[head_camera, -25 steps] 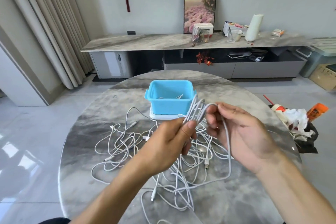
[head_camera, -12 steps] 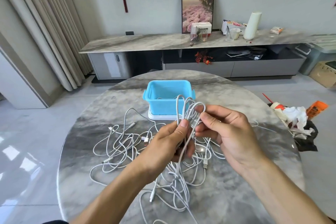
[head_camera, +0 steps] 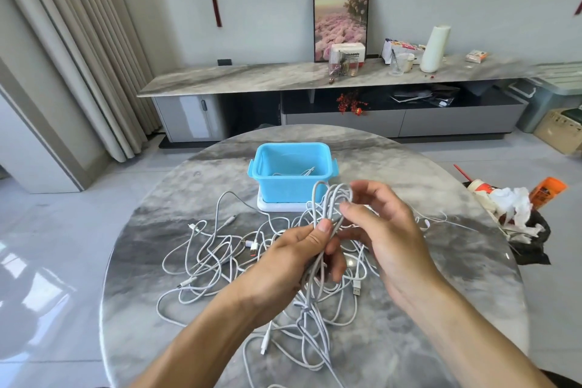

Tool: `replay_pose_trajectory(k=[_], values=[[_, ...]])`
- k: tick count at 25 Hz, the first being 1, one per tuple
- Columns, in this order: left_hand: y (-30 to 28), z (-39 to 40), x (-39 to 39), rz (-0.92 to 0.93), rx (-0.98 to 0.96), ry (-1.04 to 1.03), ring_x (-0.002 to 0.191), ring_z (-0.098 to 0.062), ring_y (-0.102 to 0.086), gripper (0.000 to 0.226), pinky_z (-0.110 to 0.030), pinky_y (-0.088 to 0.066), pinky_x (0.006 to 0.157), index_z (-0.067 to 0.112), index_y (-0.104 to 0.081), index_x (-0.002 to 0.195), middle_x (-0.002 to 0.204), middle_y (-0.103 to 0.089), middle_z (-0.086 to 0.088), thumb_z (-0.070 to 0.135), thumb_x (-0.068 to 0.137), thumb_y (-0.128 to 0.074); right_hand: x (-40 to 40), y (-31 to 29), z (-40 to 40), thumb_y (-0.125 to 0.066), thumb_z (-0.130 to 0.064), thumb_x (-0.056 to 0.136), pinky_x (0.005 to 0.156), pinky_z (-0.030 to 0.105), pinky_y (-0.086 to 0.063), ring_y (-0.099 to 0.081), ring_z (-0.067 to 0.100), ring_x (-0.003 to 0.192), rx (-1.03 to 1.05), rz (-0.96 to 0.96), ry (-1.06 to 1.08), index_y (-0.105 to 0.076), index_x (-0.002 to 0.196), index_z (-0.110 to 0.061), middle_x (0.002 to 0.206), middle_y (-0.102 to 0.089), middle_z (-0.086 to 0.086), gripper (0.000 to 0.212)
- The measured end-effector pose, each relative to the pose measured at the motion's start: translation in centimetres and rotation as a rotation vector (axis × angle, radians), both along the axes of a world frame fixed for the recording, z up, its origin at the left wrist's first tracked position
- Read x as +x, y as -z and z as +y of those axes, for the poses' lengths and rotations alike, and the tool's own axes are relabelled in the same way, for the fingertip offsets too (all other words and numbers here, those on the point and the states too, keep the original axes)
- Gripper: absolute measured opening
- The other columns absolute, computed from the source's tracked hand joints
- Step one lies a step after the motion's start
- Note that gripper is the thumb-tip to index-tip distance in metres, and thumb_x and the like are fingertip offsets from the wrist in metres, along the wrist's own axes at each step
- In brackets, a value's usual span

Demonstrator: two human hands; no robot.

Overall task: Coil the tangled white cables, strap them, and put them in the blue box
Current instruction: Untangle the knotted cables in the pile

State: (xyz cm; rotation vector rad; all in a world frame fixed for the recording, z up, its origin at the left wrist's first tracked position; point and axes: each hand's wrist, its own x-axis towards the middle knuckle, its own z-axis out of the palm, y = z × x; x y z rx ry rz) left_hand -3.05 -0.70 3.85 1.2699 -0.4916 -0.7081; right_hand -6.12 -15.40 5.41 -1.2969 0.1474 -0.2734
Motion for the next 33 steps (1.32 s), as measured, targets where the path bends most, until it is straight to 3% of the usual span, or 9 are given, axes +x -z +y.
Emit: replay_pose_trajectory(k=[4,7,10,16,21,24,27,30,33], values=[[-0.1,0.1,-0.2,0.155,-0.139,0.139,0.055,-0.024,-0.057,0.036,-0.029,-0.047,0.061,0.015,-0.047,0.071,0.058,-0.051,-0.010,0.040,0.098,-0.041,-0.5,-0.8,-0.1,-0.054,-0.017,0.093,0.044,0.029,-0.049,-0.058,0.025,0.051,0.150,0.071,-0.293,-0.061,0.094,-0.001,0.072,-0.062,0.015,0.017],[0.0,0.1,-0.7,0.206,-0.145,0.234,0.046,-0.019,-0.051,0.035,-0.034,-0.036,0.056,0.016,-0.046,0.074,0.055,-0.046,-0.006,0.041,0.098,-0.041,-0.5,-0.8,-0.1,-0.050,-0.015,0.097,0.048,0.025,-0.050,-0.058,0.016,0.051,0.144,0.060,-0.260,-0.060,0.089,-0.003,0.073,-0.062,0.011,0.018],[0.0,0.0,-0.6,0.251,-0.154,0.240,0.038,-0.014,-0.038,0.035,-0.030,-0.026,0.050,0.015,-0.045,0.075,0.052,-0.039,-0.003,0.042,0.097,-0.044,-0.3,-0.4,-0.4,-0.053,-0.024,0.100,0.059,0.025,-0.053,-0.061,0.014,0.063,-0.087,-0.006,-0.204,-0.062,0.088,-0.010,0.078,-0.065,0.008,0.021],[-0.1,0.0,-0.5,0.247,-0.114,0.210,0.040,-0.013,-0.030,0.039,-0.029,-0.020,0.046,0.013,-0.047,0.074,0.052,-0.034,-0.005,0.045,0.096,-0.043,-0.2,-0.4,-0.7,-0.057,-0.030,0.094,0.057,0.021,-0.050,-0.061,0.014,0.057,-0.177,-0.031,-0.218,-0.062,0.081,-0.013,0.070,-0.063,0.006,0.022],[0.0,-0.3,-1.0,0.271,-0.172,0.266,0.038,-0.011,-0.035,0.034,-0.031,-0.019,0.051,0.013,-0.048,0.078,0.052,-0.036,-0.001,0.042,0.097,-0.050,-0.2,-0.3,-0.2,-0.065,-0.021,0.085,0.048,0.021,-0.045,-0.053,0.012,0.050,0.003,-0.030,-0.136,-0.061,0.070,-0.012,0.061,-0.057,0.005,0.018],[0.2,-0.6,-1.3,0.323,-0.207,0.262,0.043,-0.014,-0.047,0.029,-0.028,-0.035,0.053,0.013,-0.050,0.081,0.055,-0.038,-0.001,0.037,0.098,-0.051,-0.3,-0.5,-0.3,-0.064,-0.016,0.080,0.049,0.022,-0.050,-0.060,0.018,0.060,0.274,0.055,-0.232,-0.064,0.090,0.001,0.075,-0.064,0.013,0.020],[-0.2,-0.5,-1.2,0.386,-0.224,0.274,0.043,-0.011,-0.047,0.024,-0.026,-0.053,0.047,0.012,-0.052,0.086,0.060,-0.040,-0.001,0.031,0.099,-0.048,-0.5,-0.7,-0.3,-0.060,-0.020,0.080,0.071,0.031,-0.057,-0.069,0.026,0.081,0.348,0.129,-0.335,-0.065,0.100,0.001,0.086,-0.069,0.017,0.030],[-0.4,-0.4,-1.4,0.455,-0.216,0.312,0.040,-0.002,-0.031,0.021,-0.010,-0.033,0.035,0.014,-0.049,0.087,0.058,-0.032,0.004,0.031,0.099,-0.049,-0.3,-0.8,-0.1,-0.060,-0.021,0.084,0.075,0.037,-0.055,-0.069,0.030,0.080,0.443,0.134,-0.355,-0.058,0.115,-0.008,0.081,-0.067,0.015,0.035],[-0.4,-0.5,-1.3,0.473,-0.201,0.293,0.040,0.000,-0.022,0.022,-0.007,-0.024,0.035,0.017,-0.048,0.085,0.056,-0.028,0.006,0.034,0.099,-0.049,0.0,-0.5,0.2,-0.051,-0.036,0.095,0.079,0.040,-0.054,-0.066,0.027,0.073,0.467,0.067,-0.363,-0.061,0.119,-0.009,0.076,-0.060,0.009,0.037]])
